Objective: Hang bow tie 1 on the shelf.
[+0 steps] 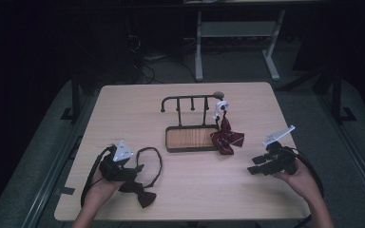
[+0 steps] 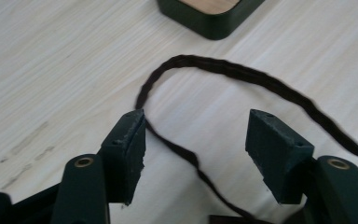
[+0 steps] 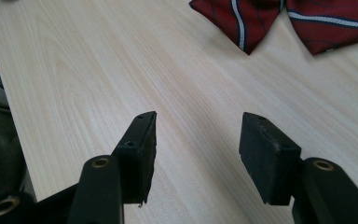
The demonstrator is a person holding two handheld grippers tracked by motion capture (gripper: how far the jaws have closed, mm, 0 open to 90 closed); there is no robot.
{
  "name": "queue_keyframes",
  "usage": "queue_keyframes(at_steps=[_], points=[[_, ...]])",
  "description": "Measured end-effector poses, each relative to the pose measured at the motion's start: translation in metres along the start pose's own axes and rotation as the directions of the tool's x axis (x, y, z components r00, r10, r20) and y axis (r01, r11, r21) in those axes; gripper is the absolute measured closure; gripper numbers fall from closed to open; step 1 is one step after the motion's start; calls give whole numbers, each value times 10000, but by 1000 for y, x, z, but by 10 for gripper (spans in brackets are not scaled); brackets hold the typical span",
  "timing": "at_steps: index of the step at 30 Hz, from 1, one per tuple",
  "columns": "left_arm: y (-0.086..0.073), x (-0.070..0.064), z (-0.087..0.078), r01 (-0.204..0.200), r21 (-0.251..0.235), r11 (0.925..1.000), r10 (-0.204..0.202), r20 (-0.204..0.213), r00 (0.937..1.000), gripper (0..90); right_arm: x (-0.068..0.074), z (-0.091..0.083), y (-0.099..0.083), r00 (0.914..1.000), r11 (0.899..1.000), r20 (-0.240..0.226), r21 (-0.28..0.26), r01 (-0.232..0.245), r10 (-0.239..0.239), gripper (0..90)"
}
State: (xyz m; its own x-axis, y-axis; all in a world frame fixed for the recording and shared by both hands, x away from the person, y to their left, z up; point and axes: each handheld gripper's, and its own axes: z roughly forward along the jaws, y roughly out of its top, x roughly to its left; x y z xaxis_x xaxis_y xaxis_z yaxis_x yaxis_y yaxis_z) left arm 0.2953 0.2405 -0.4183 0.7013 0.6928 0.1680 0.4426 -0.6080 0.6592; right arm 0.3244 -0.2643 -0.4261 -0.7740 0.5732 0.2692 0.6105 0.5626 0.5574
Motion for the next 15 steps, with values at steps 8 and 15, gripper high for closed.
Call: queue_keyframes(at_steps=[8, 15], points=[[21, 26, 10, 116, 718, 9974, -144, 398, 9991, 465, 2, 2, 1, 10000, 9999, -2, 125, 100, -100, 460], [35, 34, 26, 169, 1371, 9904, -295, 909, 9954, 459, 5, 5, 5, 9999, 9998, -39, 158, 155, -155, 459]])
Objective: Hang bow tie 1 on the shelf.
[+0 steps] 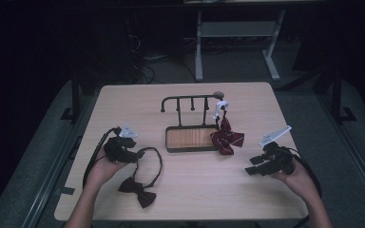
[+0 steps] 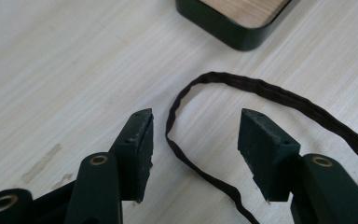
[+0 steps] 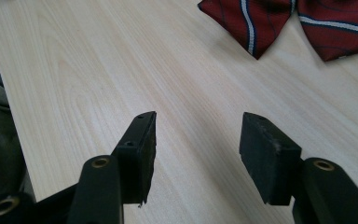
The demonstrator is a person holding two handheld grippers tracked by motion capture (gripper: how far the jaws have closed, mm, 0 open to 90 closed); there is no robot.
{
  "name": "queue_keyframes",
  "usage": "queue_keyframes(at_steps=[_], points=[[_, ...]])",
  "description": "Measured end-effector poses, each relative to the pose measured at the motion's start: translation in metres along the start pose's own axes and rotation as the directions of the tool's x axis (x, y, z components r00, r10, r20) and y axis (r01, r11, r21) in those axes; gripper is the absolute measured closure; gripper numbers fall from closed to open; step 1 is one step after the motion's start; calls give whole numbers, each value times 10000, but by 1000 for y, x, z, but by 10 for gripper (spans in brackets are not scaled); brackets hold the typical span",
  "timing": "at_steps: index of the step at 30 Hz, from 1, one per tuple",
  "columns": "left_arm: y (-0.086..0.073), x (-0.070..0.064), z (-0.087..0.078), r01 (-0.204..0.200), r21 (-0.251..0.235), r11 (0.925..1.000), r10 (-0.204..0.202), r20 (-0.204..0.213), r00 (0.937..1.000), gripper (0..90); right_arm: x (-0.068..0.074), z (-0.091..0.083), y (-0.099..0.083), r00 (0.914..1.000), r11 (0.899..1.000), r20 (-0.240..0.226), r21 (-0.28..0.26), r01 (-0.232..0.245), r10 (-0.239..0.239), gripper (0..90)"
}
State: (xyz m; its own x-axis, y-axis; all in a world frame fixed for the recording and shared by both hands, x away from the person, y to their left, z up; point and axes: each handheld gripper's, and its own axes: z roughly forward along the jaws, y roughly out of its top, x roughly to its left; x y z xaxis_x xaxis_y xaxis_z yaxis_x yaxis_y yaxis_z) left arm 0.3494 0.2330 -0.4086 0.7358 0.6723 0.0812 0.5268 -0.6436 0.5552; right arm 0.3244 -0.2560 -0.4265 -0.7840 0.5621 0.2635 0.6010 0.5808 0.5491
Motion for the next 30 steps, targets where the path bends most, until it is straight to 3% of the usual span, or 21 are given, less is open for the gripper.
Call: queue_keyframes(at_steps=[3, 6, 11, 13, 22, 30], points=[[2, 1, 9, 85, 406, 9991, -90, 133, 9999, 462, 0, 0, 0, 10000, 10000, 8, -7, 69, -69, 459], [2, 2, 15, -136, 764, 9970, 128, 104, 9999, 490, 2, -2, 1, 10000, 9999, -75, -165, 47, -48, 460], [-2, 4, 22, -44, 922, 9957, 58, -147, 9999, 512, 5, -7, 4, 9999, 9992, -94, -379, 95, -99, 462], [-3, 3, 24, 178, 821, 9965, -165, -158, 9997, 512, 5, -6, 4, 9999, 9992, -58, -371, 137, -139, 462], [-3, 3, 30, 21, 1231, 9924, 21, -336, 9994, 535, 5, -2, 4, 9998, 9995, -11, -264, 180, -181, 466], [-4, 4, 30, -27, 1399, 9902, 77, -353, 9993, 625, 6, -3, 4, 9999, 9993, 35, -333, 147, -145, 473]])
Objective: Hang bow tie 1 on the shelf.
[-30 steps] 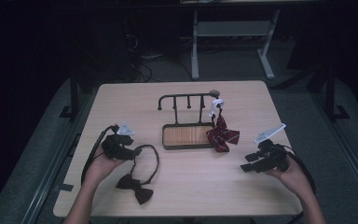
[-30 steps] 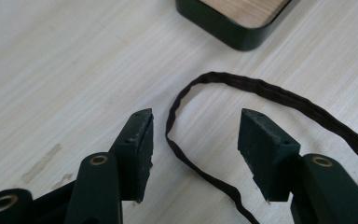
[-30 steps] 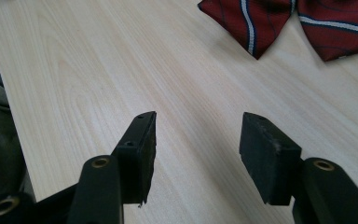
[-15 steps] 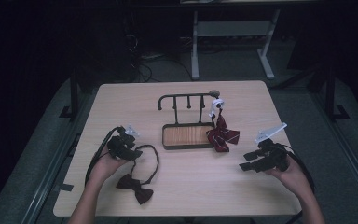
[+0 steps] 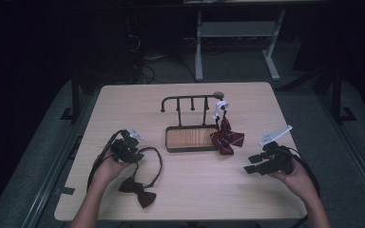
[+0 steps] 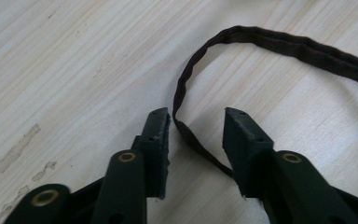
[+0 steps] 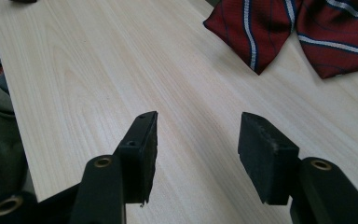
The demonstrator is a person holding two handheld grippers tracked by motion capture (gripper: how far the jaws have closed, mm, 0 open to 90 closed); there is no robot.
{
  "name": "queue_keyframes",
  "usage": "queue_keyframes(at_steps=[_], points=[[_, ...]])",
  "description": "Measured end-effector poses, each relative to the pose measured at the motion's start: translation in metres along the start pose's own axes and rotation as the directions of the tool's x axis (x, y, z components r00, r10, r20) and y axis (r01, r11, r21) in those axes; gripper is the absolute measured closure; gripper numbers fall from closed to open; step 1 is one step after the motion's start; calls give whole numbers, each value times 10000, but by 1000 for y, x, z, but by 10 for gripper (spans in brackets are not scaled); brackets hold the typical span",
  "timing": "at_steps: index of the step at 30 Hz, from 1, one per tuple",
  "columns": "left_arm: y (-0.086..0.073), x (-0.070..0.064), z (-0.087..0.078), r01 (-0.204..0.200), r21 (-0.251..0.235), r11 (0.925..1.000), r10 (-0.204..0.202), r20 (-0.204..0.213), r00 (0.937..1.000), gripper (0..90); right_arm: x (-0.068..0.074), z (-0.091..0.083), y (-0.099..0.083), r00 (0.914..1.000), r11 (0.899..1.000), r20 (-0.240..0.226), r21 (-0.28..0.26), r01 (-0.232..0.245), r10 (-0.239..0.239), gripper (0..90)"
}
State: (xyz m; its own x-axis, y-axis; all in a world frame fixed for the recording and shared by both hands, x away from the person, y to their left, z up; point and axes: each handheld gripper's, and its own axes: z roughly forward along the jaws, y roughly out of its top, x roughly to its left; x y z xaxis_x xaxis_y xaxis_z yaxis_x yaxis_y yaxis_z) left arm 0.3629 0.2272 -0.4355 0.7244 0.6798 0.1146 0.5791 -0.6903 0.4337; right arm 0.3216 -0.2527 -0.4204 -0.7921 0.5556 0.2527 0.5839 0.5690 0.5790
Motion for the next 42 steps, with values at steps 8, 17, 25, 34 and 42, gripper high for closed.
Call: queue_keyframes(at_steps=[8, 17, 25, 34, 42], points=[[-1, 1, 3, 63, 231, 9997, -65, 115, 9999, 673, 1, 1, 0, 10000, 10000, 12, 13, 75, -75, 474], [-2, 2, 5, 57, 388, 9992, -64, 174, 9998, 697, 2, 1, 1, 9999, 10000, 19, 8, 98, -98, 477], [-2, 1, 5, -110, 456, 9989, 95, 323, 9994, 792, 2, 1, 1, 9999, 9999, 22, -4, 123, -123, 478], [-1, -2, 4, -363, 565, 9977, 345, 337, 9988, 897, 2, 1, 1, 9999, 9999, 6, -38, 150, -150, 478], [-1, -4, -1, -405, 326, 9986, 392, 389, 9985, 897, 1, 3, 1, 9999, 9999, 11, 62, 130, -130, 478]])
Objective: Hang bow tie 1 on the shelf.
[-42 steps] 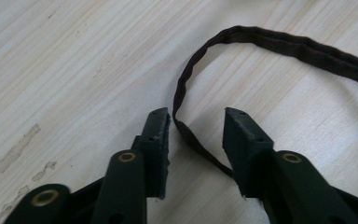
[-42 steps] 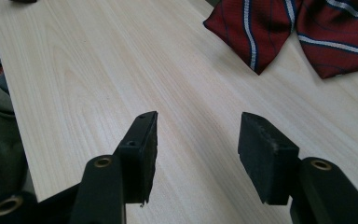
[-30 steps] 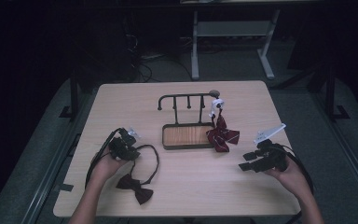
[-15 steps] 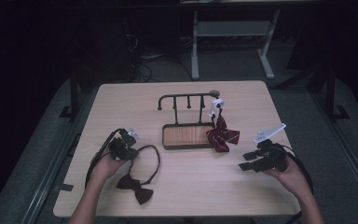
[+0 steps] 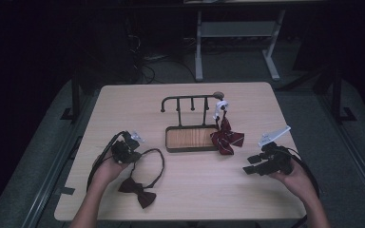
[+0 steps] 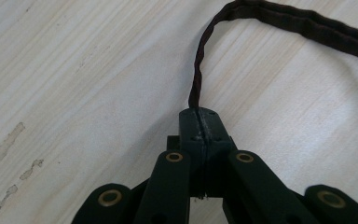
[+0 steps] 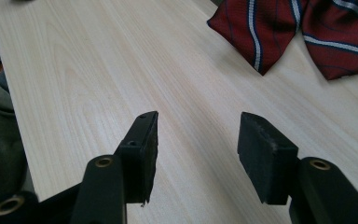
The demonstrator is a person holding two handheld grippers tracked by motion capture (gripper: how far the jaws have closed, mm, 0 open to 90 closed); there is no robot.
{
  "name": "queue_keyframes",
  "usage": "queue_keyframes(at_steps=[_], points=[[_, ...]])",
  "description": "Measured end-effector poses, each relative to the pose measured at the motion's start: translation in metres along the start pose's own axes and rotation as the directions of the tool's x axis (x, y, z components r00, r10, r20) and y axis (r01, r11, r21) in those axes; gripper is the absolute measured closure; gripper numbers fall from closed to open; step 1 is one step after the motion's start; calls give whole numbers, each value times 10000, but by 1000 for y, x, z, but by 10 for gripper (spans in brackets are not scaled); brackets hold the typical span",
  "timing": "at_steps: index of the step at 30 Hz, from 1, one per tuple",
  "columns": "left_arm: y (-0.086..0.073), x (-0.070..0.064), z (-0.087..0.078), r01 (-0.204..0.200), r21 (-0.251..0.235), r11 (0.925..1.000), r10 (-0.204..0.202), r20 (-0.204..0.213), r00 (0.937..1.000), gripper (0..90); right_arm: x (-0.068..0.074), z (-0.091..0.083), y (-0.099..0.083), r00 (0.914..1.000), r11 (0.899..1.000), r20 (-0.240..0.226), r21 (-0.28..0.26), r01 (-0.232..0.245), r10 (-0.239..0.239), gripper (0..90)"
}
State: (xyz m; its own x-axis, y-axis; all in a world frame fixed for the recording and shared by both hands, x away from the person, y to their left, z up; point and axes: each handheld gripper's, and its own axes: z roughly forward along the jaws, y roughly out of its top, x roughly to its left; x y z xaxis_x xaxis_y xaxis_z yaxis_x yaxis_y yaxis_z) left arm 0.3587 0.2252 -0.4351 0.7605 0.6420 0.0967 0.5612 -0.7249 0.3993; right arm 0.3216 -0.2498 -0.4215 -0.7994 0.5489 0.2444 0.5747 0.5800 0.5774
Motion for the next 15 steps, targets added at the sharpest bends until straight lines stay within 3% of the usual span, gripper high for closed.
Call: queue_keyframes(at_steps=[15], points=[[1, -2, -18, -85, -437, 9990, 91, 114, 9999, 898, -1, 3, -1, 10000, 10000, -78, 33, -7, 8, 482]])
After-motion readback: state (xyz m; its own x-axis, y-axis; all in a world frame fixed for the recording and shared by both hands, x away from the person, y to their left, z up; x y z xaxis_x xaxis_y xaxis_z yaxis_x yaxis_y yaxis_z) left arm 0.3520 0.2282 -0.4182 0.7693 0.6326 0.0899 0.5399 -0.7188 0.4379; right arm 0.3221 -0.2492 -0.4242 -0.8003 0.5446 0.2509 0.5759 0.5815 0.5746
